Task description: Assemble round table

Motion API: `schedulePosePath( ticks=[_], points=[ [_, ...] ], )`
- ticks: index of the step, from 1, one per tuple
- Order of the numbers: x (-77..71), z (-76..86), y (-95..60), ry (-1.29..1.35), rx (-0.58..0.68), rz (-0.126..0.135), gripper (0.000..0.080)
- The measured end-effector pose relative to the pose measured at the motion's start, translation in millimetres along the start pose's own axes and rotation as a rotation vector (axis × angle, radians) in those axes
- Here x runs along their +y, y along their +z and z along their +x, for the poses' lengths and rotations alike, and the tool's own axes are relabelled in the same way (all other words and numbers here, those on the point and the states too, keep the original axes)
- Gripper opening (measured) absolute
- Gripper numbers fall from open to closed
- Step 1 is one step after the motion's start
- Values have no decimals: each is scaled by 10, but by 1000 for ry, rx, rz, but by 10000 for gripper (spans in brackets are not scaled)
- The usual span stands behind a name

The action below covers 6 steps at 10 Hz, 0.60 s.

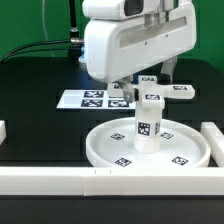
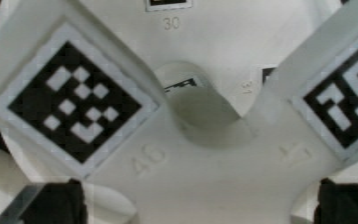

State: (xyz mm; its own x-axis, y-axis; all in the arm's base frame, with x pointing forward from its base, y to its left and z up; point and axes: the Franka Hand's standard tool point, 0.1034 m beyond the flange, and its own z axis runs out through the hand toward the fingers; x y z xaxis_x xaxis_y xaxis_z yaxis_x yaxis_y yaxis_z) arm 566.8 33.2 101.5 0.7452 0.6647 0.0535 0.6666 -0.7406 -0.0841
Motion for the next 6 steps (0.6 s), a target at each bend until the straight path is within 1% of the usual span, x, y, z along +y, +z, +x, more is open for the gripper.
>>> schedulePosePath(
  ticks=[1,2,5,6],
  points=[
    [-1,2,-15,0,-2,2,509],
    [-16,-14,-14,1,-7,7,432],
    [-18,-10,-15,57,-6,8,432],
    [-17,-8,-17,161,-5,8,432]
  ],
)
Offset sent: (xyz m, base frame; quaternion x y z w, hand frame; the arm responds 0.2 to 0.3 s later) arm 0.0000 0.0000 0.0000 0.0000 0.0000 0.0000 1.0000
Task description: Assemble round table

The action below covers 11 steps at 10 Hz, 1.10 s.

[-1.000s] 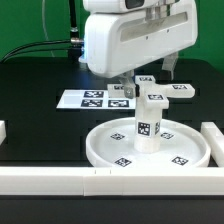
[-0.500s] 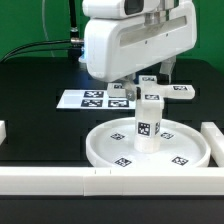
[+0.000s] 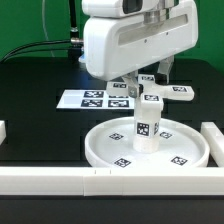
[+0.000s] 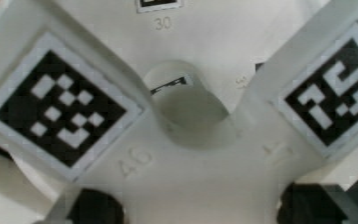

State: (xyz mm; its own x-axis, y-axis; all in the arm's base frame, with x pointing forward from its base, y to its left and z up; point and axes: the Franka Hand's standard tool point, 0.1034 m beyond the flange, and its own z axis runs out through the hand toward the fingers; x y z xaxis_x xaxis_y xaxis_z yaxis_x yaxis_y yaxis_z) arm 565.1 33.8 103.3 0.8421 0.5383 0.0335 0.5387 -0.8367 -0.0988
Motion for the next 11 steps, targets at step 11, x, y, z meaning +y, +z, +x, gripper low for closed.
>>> schedulePosePath(
  ticks=[11],
  points=[
    [-42,-20,-1,1035,95,76,432]
  ],
)
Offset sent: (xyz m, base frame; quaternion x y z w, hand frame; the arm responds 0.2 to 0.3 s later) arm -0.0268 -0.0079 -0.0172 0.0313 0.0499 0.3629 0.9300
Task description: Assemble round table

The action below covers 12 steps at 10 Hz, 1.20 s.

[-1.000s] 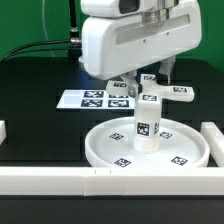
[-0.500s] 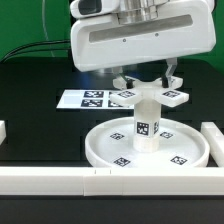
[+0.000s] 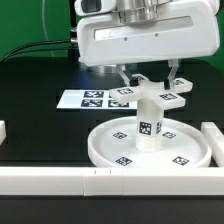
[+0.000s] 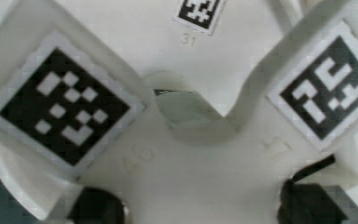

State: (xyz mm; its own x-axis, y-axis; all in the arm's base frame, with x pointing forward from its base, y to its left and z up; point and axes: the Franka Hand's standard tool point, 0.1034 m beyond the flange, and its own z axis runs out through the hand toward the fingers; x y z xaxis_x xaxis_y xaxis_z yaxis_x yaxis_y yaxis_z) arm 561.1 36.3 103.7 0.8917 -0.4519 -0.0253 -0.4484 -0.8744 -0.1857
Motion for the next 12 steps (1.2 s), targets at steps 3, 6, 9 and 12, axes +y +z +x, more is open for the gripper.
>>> schedulePosePath(
  ticks=[3,6,9,12],
  points=[
    [3,-11,6,352,-17,37,432],
    [-37,-12,10,635,17,60,431],
    [-44,3,-3,836,11,71,431],
    [-34,9,-5,975,4,79,431]
  ],
)
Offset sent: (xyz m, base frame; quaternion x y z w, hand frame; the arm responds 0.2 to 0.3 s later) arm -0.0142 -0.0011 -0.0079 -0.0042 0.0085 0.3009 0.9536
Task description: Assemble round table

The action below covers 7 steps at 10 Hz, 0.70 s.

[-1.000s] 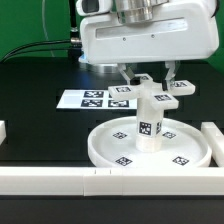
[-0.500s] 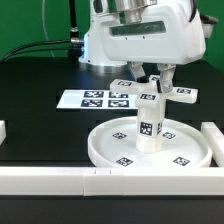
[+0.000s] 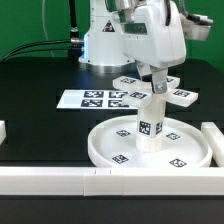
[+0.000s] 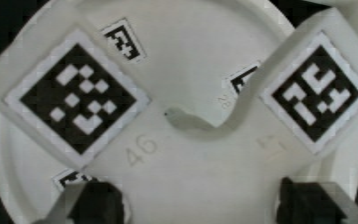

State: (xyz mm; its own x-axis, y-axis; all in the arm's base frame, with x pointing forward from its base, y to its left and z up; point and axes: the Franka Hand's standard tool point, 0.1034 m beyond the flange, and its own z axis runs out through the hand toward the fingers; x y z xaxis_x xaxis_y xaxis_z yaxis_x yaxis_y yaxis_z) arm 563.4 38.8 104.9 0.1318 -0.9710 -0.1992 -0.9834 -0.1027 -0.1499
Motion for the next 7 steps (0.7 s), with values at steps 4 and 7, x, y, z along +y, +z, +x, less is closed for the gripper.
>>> schedulePosePath(
  ticks=[4,7],
  points=[
    [13,9,-18,385,-57,55,431],
    [21,-6,-14,505,-72,55,422]
  ],
)
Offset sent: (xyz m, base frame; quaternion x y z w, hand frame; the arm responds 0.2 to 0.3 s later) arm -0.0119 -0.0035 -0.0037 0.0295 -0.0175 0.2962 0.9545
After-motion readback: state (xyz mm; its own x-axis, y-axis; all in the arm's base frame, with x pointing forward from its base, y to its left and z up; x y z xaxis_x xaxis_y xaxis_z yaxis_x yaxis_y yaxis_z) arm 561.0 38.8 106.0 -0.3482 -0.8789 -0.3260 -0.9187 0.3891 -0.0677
